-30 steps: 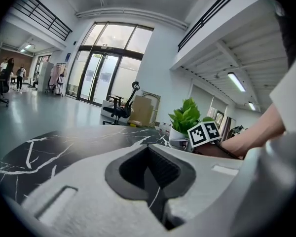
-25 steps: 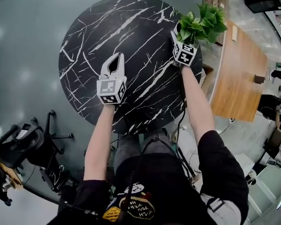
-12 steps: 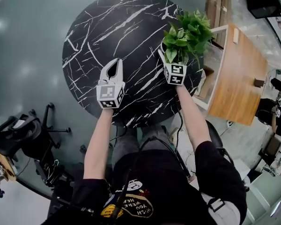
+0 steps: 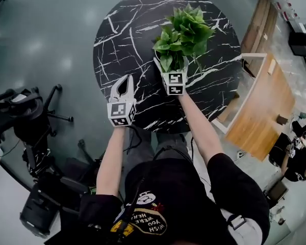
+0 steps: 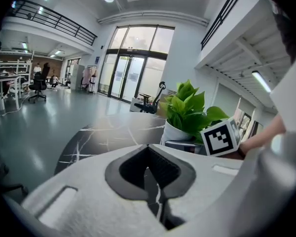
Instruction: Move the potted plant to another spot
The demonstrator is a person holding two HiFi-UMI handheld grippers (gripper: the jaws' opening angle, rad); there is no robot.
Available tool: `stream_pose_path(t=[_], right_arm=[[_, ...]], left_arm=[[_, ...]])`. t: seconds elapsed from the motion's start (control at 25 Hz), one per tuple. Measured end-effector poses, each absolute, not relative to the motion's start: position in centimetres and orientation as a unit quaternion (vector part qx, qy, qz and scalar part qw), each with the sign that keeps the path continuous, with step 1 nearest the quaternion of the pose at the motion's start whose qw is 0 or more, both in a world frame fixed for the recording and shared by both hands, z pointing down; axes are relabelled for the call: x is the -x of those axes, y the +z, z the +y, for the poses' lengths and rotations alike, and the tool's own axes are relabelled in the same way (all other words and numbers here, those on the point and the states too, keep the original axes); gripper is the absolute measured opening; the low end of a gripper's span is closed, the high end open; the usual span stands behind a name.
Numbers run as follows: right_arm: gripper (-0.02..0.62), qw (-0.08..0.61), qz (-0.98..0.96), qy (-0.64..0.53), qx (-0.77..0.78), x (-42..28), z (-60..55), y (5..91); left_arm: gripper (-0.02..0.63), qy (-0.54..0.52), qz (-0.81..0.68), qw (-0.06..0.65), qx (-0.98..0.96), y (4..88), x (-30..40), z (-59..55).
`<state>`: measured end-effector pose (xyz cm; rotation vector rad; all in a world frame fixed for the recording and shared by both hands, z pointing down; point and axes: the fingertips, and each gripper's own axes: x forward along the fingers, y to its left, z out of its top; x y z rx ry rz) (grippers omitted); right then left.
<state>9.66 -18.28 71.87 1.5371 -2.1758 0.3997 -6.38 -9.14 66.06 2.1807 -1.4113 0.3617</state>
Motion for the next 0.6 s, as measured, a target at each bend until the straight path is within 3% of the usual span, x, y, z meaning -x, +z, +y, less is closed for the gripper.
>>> stream_pose_path(t=[0.6], right_arm=[[0.479, 0.232, -0.890, 0.094, -0.381, 12.5, -16.7, 72.0]], left_arm=[[0.003, 0.086, -0.627, 0.260, -0.729, 64.4, 18.4, -6.4]])
